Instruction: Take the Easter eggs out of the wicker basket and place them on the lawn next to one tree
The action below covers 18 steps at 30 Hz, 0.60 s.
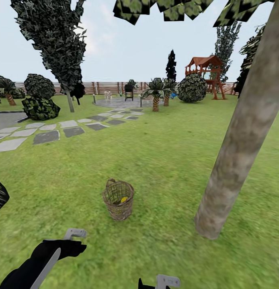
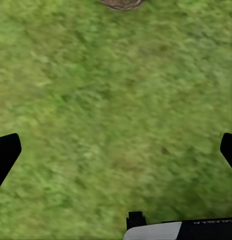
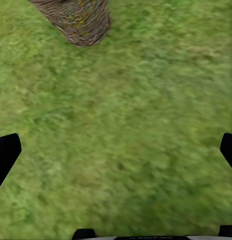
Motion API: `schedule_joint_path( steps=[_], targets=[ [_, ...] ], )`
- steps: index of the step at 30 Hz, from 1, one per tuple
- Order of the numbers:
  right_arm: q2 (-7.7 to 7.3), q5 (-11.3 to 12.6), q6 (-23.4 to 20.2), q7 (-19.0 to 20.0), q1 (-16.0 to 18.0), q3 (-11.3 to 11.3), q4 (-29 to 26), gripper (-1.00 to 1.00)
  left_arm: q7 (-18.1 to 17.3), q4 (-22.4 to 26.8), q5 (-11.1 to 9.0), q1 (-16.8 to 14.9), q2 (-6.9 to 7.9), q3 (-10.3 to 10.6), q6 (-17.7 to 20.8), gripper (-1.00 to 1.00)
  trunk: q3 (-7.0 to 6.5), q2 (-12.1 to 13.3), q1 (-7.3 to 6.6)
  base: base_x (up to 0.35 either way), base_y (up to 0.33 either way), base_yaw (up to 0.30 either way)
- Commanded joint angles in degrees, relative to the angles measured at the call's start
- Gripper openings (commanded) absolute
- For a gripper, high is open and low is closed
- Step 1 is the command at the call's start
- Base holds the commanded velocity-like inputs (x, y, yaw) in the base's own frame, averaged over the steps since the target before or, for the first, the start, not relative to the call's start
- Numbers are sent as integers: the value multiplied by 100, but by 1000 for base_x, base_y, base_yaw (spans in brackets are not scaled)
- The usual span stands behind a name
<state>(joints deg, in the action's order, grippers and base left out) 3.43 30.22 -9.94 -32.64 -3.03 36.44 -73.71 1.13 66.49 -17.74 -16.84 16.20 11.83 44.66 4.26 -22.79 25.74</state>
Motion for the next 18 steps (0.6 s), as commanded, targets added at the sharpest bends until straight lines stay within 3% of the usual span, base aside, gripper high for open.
schedule_joint_path(
  steps=[1, 18],
  targets=[
    [0, 19, -26, -32, 3, 3, -12, 100, 13, 6, -15, -4, 6, 11, 17, 100, 12, -13, 4, 3, 65, -21],
    [2, 21, 67, -32, 2, 4, 83, 100, 19, 4, -10, -3, 8, 12, -1, 100, 12, -13, 4, 0, 255, -3]
  ],
)
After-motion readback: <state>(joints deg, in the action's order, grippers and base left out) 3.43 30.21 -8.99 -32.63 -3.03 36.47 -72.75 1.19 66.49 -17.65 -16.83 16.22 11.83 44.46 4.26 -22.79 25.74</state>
